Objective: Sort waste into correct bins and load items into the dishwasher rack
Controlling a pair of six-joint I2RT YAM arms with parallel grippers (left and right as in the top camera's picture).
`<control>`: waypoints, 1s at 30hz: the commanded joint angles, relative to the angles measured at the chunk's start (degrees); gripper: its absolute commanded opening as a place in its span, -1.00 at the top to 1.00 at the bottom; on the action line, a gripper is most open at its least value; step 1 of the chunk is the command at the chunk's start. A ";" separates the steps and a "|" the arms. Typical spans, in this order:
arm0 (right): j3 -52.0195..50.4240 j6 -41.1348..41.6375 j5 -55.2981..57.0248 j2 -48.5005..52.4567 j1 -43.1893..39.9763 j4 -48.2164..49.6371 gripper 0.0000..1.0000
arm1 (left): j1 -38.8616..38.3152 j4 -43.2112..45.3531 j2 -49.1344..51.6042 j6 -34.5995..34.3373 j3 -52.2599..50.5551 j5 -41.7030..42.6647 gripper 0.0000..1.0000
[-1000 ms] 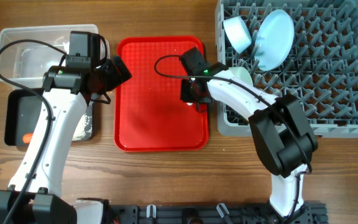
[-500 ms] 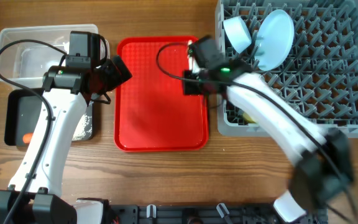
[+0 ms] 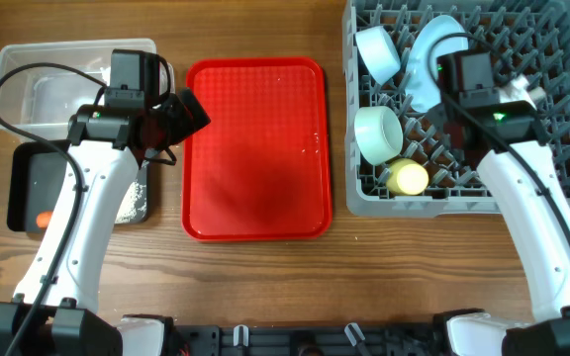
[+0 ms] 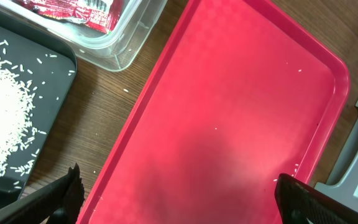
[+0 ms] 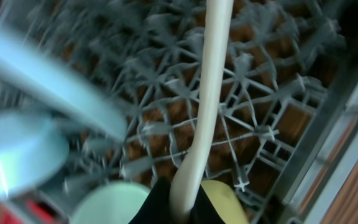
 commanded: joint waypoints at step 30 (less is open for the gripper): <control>3.08 -21.68 -17.75 -16.09 -1.16 6.82 -0.45 | -0.11 -0.02 0.31 -0.55 0.33 0.46 -1.00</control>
